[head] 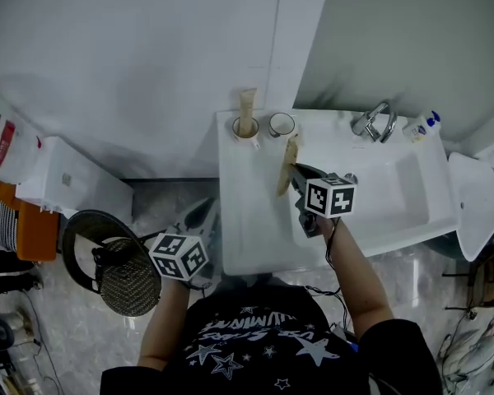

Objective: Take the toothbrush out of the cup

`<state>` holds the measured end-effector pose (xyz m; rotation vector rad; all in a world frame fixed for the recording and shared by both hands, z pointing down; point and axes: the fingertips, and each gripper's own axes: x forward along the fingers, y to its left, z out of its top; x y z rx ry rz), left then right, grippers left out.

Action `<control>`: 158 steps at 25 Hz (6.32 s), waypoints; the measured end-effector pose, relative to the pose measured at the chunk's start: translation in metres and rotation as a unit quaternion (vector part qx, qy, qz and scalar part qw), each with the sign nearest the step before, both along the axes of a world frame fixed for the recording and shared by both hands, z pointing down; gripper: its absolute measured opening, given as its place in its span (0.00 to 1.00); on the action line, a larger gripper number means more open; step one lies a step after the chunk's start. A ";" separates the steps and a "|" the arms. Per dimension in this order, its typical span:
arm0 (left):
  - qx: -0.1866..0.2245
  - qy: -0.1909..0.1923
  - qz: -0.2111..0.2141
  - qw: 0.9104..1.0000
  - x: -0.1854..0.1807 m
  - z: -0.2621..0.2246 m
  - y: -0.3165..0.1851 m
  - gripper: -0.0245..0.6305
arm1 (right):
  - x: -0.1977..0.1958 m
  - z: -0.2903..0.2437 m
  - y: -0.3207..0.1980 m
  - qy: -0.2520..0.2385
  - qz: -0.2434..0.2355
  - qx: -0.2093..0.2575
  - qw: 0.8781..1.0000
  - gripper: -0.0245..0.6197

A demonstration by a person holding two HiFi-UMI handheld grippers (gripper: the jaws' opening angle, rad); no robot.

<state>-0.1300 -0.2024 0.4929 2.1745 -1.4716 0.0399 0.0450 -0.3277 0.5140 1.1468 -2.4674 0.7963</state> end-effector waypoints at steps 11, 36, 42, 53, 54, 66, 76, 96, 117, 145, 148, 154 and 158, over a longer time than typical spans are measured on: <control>-0.018 0.003 -0.002 1.000 -0.003 0.012 0.003 0.09 | -0.004 0.064 0.013 0.027 0.017 -0.084 0.996 0.09; -0.034 0.009 0.008 0.999 0.002 0.025 -0.007 0.09 | -0.003 0.111 0.018 0.035 0.064 -0.154 0.985 0.15; -0.034 0.011 0.012 0.999 0.004 0.024 -0.004 0.09 | -0.003 0.103 0.019 0.033 0.057 -0.141 0.988 0.19; -0.020 0.012 0.001 1.000 -0.005 0.016 -0.002 0.09 | -0.009 0.067 0.016 0.027 0.039 -0.092 0.995 0.19; -0.018 0.011 -0.001 1.000 -0.007 0.015 -0.002 0.09 | -0.012 0.058 0.014 0.028 0.033 -0.077 0.996 0.19; 0.007 0.015 -0.026 1.000 -0.040 -0.002 -0.012 0.09 | -0.076 -0.036 -0.023 0.018 -0.051 0.086 0.995 0.11; 0.003 0.009 -0.036 0.999 -0.077 -0.002 -0.036 0.09 | -0.107 -0.032 -0.069 0.031 -0.033 0.093 0.995 0.08; -0.007 0.007 -0.035 0.999 -0.103 0.004 -0.081 0.09 | -0.130 0.008 -0.135 0.067 0.006 0.071 0.995 0.24; -0.020 0.008 -0.041 0.999 -0.103 0.012 -0.070 0.09 | -0.134 0.006 -0.135 0.078 0.001 0.081 0.994 0.09; 0.007 0.017 -0.036 0.999 -0.072 -0.010 -0.027 0.09 | -0.099 -0.100 -0.070 -0.013 0.012 0.157 0.987 0.09; 0.002 0.018 -0.034 0.999 -0.064 -0.007 -0.017 0.09 | -0.096 -0.088 -0.052 -0.011 -0.002 0.134 0.991 0.09; -0.010 0.020 -0.026 0.999 -0.050 0.004 0.001 0.09 | -0.091 -0.055 -0.015 -0.005 -0.032 0.080 0.996 0.09; -0.016 0.020 -0.020 0.999 -0.043 0.008 0.008 0.09 | -0.084 -0.029 0.002 0.011 -0.034 0.044 0.998 0.09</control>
